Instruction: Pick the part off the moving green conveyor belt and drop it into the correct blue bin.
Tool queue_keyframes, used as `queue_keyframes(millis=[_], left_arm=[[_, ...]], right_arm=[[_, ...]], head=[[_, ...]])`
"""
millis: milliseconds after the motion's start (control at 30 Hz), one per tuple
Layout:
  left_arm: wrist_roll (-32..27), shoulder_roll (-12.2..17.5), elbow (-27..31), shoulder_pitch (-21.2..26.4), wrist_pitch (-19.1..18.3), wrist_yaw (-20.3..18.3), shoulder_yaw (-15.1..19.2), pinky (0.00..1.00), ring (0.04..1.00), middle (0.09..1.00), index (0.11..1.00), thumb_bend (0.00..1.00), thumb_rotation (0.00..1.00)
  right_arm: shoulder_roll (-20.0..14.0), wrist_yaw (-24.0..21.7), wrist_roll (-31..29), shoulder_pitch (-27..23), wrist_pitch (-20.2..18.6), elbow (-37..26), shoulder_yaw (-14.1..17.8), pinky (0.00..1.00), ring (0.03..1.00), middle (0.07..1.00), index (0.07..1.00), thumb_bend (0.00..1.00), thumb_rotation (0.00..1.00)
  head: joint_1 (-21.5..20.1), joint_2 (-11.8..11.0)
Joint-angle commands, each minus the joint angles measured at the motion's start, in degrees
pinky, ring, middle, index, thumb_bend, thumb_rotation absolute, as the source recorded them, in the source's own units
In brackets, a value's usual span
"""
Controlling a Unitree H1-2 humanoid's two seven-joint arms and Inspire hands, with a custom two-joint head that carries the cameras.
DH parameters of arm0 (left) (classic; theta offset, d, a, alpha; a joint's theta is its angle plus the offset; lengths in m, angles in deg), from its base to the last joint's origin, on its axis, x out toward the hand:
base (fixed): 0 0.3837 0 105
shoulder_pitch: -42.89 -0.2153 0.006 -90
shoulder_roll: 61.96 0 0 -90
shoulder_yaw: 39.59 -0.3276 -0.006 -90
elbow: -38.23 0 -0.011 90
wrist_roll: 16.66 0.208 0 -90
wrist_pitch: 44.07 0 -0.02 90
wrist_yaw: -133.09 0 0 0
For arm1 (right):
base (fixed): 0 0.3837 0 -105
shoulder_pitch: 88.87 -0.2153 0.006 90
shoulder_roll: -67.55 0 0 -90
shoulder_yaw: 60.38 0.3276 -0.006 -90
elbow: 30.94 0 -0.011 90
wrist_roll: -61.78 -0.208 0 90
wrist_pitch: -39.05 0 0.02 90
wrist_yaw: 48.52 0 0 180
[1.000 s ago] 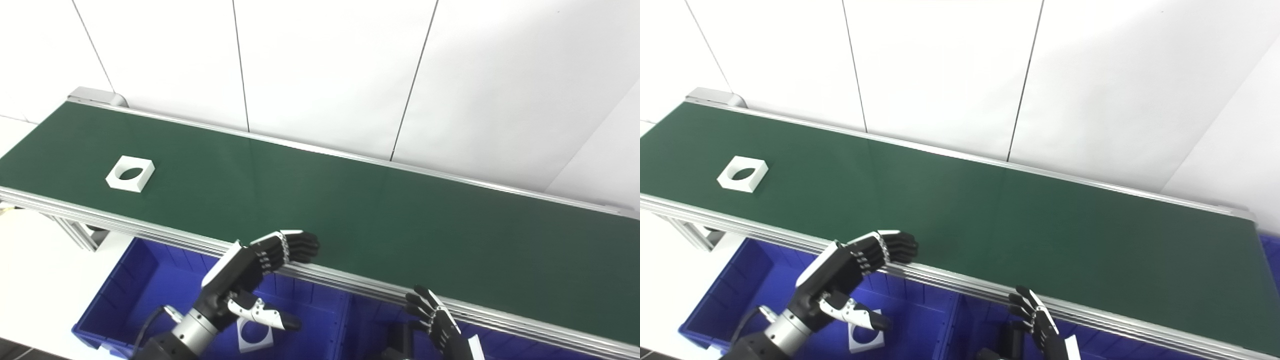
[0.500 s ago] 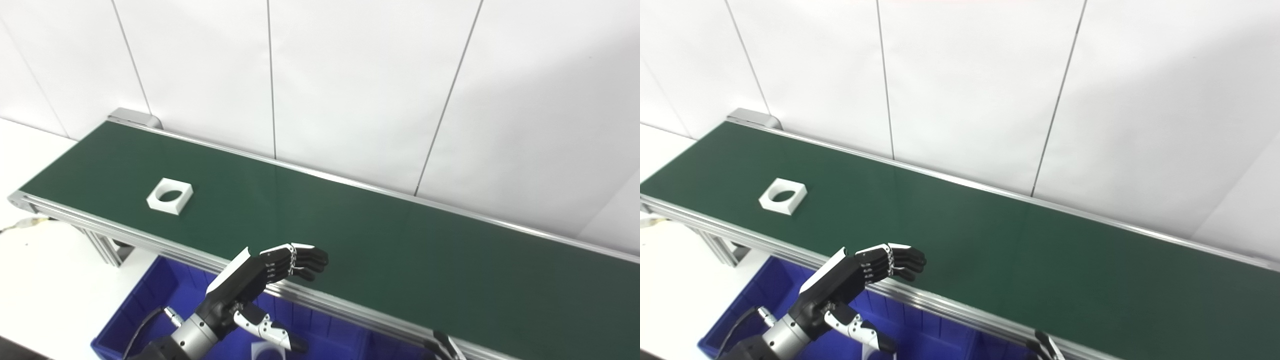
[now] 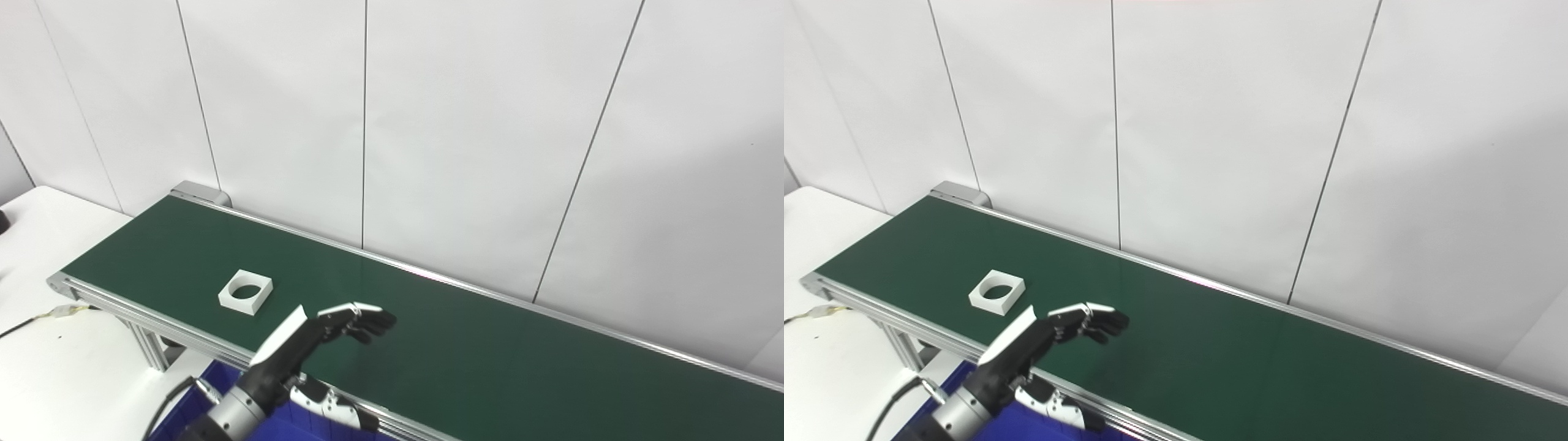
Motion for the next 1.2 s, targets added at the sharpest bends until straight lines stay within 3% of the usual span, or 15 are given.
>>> queue_keyframes(millis=[0, 200, 433, 767, 933, 1167], left_arm=[[1.71, 2.51, 0.12, 1.79, 1.09, 1.60, 1.63, 0.70, 0.748, 0.766, 0.753, 0.77, 0.04], [2.60, 6.40, -0.97, 4.13, -1.12, 0.95, 3.53, 0.74, 0.777, 0.786, 0.766, 0.77, 0.00], [9.33, 10.52, -5.11, 7.61, -5.97, 0.66, 2.87, 0.76, 0.810, 0.817, 0.773, 0.80, 0.00], [19.39, 15.41, -14.54, 12.98, -5.11, 1.88, -1.35, 0.73, 0.841, 0.846, 0.813, 0.82, 0.01], [27.27, 17.41, -17.62, 15.88, -5.75, 2.48, -4.50, 0.72, 0.828, 0.841, 0.818, 0.80, 0.00], [33.42, 20.06, -24.16, 20.59, -5.28, 2.33, -8.71, 0.76, 0.838, 0.865, 0.823, 0.82, 0.00]], right_arm=[[0.12, -0.04, -0.35, -0.62, 3.95, -0.58, 0.20, 0.75, 0.817, 0.852, 0.934, 0.53, 0.22], [0.07, 0.00, -0.10, -0.60, 3.59, -0.88, 0.23, 0.76, 0.814, 0.851, 0.933, 0.53, 0.25], [-0.02, -0.38, -0.94, -0.57, 3.19, -1.39, 0.38, 0.76, 0.821, 0.856, 0.934, 0.53, 0.24], [-0.63, -0.91, -1.37, -0.67, 3.14, -1.88, 0.69, 0.75, 0.818, 0.856, 0.936, 0.51, 0.25], [-0.69, -1.05, -1.48, -0.64, 3.02, -1.98, 0.83, 0.76, 0.820, 0.856, 0.940, 0.51, 0.25], [-0.70, -1.16, -1.86, -0.62, 3.23, -1.48, 1.04, 0.78, 0.823, 0.860, 0.946, 0.51, 0.27]], head=[[-0.02, 0.16], [0.15, 0.84], [0.18, 1.72], [0.99, 2.16], [1.38, 2.32], [1.39, 2.34]])
